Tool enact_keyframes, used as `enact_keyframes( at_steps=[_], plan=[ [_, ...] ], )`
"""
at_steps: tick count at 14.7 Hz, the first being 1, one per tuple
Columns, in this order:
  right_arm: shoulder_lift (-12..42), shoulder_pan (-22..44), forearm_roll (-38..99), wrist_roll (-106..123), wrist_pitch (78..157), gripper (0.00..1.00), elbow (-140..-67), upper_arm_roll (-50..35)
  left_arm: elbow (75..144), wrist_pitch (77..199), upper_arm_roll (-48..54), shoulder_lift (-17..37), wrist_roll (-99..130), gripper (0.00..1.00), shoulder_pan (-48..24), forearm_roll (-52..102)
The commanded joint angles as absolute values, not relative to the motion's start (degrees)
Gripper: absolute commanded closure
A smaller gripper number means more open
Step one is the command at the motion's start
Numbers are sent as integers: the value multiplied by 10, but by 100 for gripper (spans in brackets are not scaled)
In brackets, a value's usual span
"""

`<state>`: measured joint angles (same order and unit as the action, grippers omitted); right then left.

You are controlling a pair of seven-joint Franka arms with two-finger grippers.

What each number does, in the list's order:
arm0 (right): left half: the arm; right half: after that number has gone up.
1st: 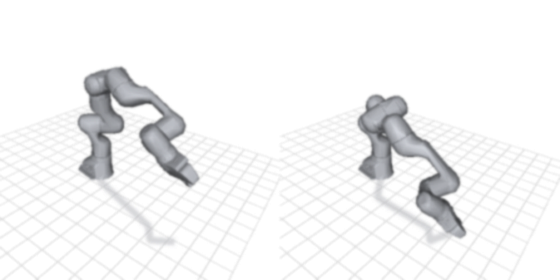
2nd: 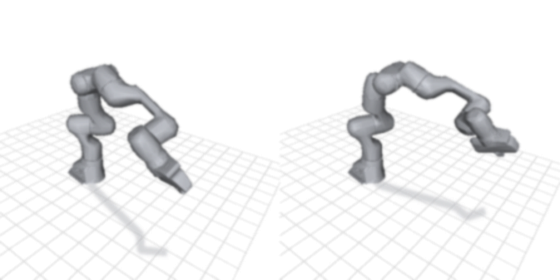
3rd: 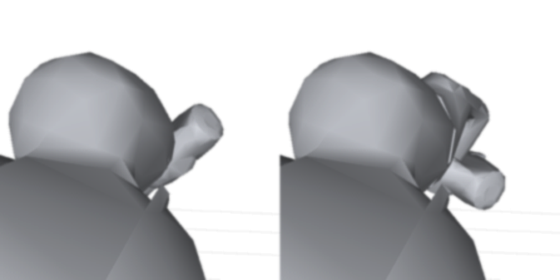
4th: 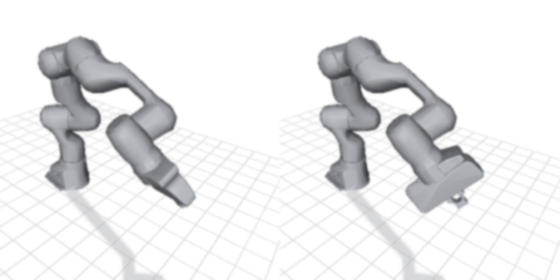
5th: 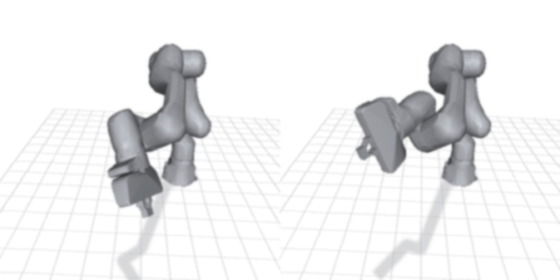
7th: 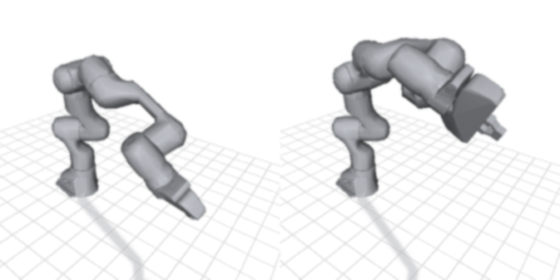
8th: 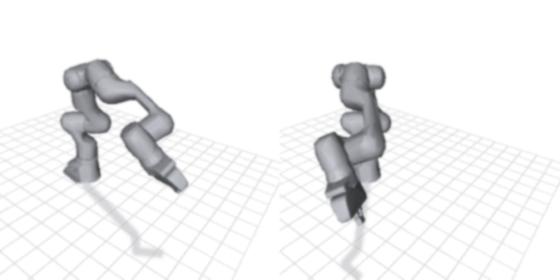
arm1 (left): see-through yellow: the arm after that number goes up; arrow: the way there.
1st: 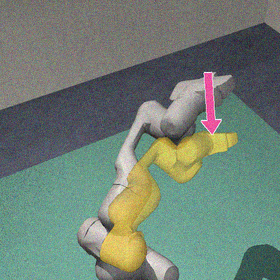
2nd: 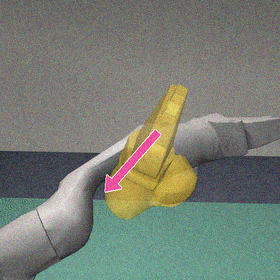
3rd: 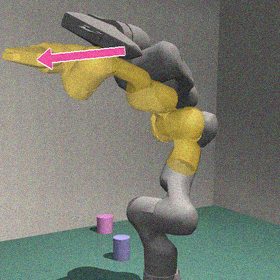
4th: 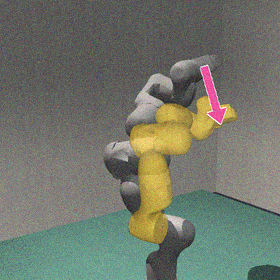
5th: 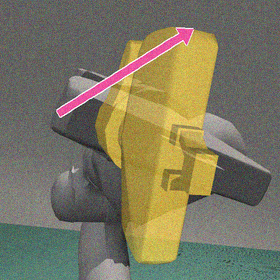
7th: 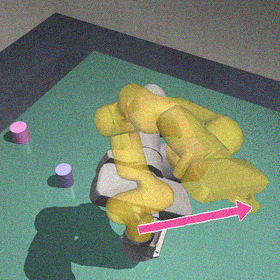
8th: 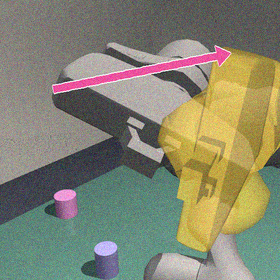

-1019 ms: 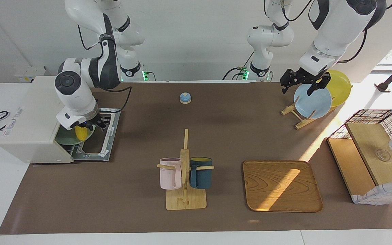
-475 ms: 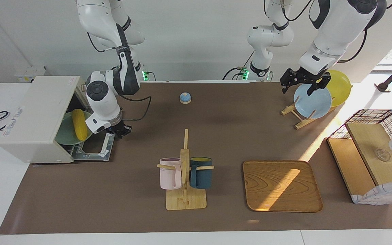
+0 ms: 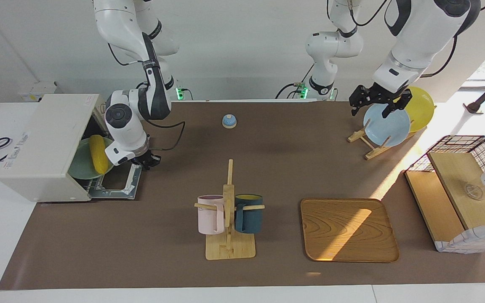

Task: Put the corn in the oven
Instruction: 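Release the corn inside the oven and withdraw the right gripper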

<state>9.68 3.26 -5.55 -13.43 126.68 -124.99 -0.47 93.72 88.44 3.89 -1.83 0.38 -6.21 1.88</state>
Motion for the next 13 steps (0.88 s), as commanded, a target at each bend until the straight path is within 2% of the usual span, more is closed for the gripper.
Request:
enact_keyframes(
  at_steps=[1,5,10,13],
  plan=[
    [93,26,-83,-140,1267,100,-1258,-7,957,893,41,-36,-2,0,-54,25],
    [93,23,-149,-134,1240,100,-1244,-7,957,893,41,-36,-2,0,-54,25],
    [92,12,-156,-55,1086,100,-1108,-6,957,893,41,-36,-2,0,-54,25],
    [66,-32,-149,36,1038,100,-1084,-6,957,893,41,-36,-2,0,-54,25]
  ],
)
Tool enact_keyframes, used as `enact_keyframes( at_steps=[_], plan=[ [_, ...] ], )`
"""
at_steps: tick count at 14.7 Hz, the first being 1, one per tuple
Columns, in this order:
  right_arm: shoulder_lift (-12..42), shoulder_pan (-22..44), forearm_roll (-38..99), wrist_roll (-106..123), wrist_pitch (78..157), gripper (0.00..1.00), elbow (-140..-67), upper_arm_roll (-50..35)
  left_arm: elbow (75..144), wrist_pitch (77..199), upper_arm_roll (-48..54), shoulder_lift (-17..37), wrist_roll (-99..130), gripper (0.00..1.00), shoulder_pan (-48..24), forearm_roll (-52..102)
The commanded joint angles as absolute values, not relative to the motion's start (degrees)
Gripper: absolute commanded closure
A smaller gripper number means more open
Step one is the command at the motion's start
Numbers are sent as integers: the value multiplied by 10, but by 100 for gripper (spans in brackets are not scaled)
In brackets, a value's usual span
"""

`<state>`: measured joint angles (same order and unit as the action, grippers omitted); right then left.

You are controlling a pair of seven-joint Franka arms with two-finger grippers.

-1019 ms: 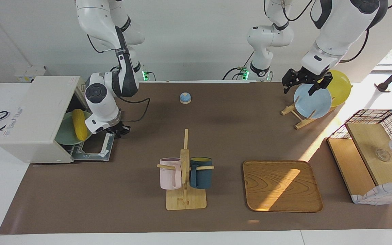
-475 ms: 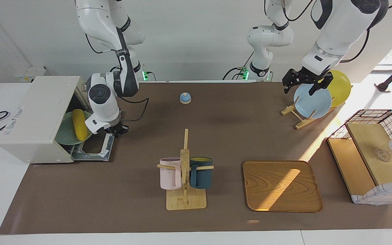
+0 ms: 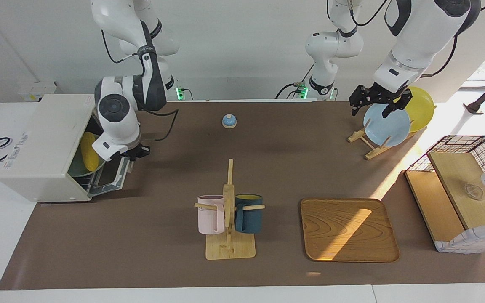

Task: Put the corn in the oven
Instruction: 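Push the oven door shut with the right gripper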

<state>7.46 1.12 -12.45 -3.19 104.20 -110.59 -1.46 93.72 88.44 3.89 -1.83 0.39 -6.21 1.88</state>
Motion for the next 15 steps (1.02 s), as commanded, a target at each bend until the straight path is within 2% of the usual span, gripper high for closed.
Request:
enact_keyframes(
  at_steps=[1,7,11,14,15],
  plan=[
    [59,-46,-149,56,1029,100,-1084,-6,957,893,42,-36,-2,0,-54,25],
    [20,-70,-148,92,996,100,-1083,-6,957,893,41,-36,-2,0,-54,25],
    [-32,-66,-145,132,934,100,-1070,-7,957,893,41,-36,-2,0,-54,25],
    [-54,-71,-62,136,883,99,-1020,-5,957,893,41,-36,-2,0,-54,25],
    [-52,-71,-30,134,876,94,-1002,-4,957,893,41,-36,-2,0,-54,25]
  ],
)
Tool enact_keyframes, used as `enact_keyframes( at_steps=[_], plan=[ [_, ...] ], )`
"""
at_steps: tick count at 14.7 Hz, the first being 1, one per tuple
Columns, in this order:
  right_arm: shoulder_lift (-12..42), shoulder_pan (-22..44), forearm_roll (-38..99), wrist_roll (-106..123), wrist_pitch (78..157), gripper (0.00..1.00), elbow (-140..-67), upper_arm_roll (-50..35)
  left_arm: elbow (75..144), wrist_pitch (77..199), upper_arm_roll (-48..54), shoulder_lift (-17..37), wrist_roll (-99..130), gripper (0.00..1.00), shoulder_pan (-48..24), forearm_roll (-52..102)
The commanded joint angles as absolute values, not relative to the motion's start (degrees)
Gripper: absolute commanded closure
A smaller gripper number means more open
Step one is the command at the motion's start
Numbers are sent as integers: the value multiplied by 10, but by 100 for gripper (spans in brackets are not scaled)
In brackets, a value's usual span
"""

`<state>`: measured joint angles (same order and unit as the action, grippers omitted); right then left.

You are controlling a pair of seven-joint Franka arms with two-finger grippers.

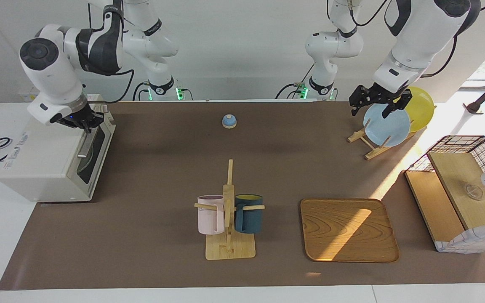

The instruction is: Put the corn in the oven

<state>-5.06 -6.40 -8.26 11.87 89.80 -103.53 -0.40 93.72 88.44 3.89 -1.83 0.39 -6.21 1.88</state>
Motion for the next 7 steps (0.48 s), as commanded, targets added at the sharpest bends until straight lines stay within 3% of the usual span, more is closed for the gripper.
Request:
enact_keyframes(
  at_steps=[1,3,5,7],
  plan=[
    [-48,-67,-21,133,871,91,-991,-6,957,893,41,-36,-2,0,-54,25],
    [-42,-64,-18,131,856,84,-976,-11,957,893,41,-36,-2,0,-54,25],
    [-42,-63,-11,131,857,51,-976,-11,957,893,41,-36,-2,0,-54,25],
    [-40,-52,-1,123,860,0,-972,-11,957,893,41,-36,-2,0,-54,25]
  ],
)
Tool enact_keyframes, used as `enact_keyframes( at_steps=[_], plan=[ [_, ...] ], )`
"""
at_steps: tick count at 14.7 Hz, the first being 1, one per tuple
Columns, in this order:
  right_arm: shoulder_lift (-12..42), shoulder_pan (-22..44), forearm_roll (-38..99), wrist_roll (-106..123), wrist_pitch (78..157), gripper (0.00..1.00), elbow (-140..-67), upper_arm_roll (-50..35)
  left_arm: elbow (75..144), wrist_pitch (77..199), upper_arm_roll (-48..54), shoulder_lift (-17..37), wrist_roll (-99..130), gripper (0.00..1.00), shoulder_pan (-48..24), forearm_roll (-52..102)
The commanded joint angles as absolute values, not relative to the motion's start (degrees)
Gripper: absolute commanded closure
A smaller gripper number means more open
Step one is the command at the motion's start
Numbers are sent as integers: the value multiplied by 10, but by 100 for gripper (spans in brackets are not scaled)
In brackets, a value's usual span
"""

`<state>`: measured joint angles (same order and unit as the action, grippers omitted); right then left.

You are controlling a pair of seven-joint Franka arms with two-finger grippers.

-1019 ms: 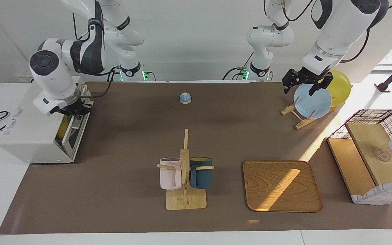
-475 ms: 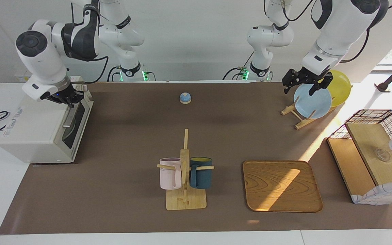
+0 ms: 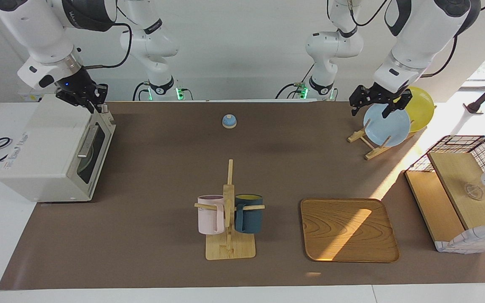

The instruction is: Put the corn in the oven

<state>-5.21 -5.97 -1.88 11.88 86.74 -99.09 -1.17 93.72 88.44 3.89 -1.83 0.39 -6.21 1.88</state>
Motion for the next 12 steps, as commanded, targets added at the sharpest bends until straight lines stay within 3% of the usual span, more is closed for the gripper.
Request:
enact_keyframes(
  at_steps=[1,12],
  plan=[
    [-38,-51,-2,109,860,0,-965,-11,957,893,41,-36,-2,0,-54,25],
    [-35,-17,-11,84,842,0,-961,-5,957,893,41,-36,-2,0,-54,25]
  ],
)
